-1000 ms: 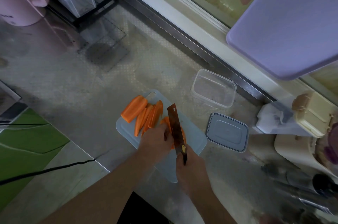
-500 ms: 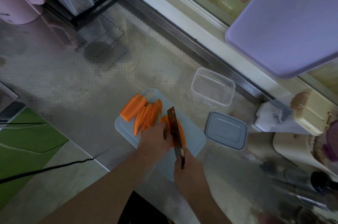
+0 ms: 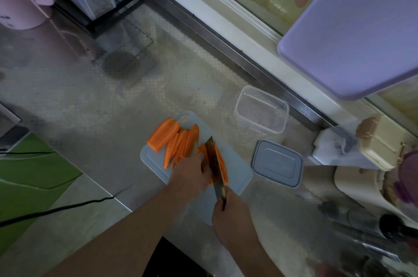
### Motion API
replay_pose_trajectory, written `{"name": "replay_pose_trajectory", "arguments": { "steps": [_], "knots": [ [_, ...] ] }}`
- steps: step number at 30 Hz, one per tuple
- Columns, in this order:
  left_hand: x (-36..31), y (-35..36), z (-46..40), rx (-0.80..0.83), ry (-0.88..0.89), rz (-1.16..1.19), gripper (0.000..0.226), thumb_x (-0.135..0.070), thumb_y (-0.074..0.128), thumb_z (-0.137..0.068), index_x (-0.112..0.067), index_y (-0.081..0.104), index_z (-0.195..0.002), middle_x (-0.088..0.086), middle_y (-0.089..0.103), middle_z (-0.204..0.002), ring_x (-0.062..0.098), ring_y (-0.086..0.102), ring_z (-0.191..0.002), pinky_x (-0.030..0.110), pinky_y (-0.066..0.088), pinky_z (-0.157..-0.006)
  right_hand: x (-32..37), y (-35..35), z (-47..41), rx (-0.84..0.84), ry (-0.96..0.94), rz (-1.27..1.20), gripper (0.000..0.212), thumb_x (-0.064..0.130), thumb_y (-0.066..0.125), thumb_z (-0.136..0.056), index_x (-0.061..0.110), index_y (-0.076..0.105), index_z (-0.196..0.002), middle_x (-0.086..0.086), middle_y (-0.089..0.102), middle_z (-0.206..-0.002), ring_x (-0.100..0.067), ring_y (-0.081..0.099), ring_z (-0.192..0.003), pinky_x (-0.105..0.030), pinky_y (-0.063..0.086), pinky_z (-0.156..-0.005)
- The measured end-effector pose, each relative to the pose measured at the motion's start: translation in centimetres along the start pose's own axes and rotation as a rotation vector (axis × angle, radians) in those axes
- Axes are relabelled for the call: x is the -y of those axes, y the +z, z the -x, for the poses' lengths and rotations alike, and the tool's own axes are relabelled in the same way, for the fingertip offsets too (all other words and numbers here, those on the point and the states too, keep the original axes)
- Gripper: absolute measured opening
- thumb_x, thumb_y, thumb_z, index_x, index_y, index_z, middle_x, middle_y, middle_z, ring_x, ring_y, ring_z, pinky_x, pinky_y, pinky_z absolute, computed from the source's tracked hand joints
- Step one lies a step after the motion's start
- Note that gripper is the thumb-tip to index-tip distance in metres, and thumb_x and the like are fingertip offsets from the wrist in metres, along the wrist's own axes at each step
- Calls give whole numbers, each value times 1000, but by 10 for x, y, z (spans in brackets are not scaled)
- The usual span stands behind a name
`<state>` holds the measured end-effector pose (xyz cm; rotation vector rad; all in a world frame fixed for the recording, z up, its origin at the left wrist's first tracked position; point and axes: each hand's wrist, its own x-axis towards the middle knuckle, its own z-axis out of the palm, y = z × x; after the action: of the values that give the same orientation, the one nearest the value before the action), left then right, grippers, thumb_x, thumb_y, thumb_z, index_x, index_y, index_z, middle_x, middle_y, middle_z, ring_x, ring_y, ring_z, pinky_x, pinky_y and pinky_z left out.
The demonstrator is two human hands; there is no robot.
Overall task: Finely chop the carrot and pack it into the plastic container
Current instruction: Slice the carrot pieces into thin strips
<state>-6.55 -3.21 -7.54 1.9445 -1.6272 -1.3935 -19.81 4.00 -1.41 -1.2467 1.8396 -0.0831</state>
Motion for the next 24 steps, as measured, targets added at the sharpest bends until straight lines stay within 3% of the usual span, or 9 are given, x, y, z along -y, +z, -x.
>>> {"name": "replay_pose_trajectory", "arguments": {
  "steps": [5,8,11,17,24],
  "knots": [
    [0,-1,-2,34,-18,10,17,-29,57,-98,-26,53,-82,0,66,-68,22,70,-63,46,63,-63,8,12,-14,-62,-24,12,21,21,41,-104,32,56,-114,5,61,-72,-12,62,-62,-32,56,-58],
    [-1,-2,-1,29,-6,-31,18,-27,59,-99,-27,52,-82,0,67,-71,19,70,-62,45,62,-64,11,14,-20,-71,-37,-28,21,25,41,-105,35,54,-118,4,63,-73,-13,65,-62,-38,59,-61],
    [3,0,0,24,-10,-14,17,-32,55,-99,-27,52,-82,-1,67,-70,20,70,-61,45,62,-62,6,11,-18,-97,-42,-59,24,26,42,-105,35,56,-122,3,64,-72,-11,62,-60,-25,52,-52],
    [-3,-2,1,14,-36,45,21,-25,48,-106,-21,55,-86,1,69,-67,15,70,-54,43,63,-61,-1,3,-5,-66,-28,-130,18,21,44,-105,32,55,-95,4,50,-58,-4,48,-46,-18,38,-44],
    [-2,-2,3,6,-16,59,23,-23,51,-105,-23,54,-82,-1,68,-66,11,69,-54,40,63,-62,3,1,-9,-58,-43,-96,24,20,43,-102,39,48,-89,3,51,-60,-4,48,-46,-16,36,-45]
  ]
}}
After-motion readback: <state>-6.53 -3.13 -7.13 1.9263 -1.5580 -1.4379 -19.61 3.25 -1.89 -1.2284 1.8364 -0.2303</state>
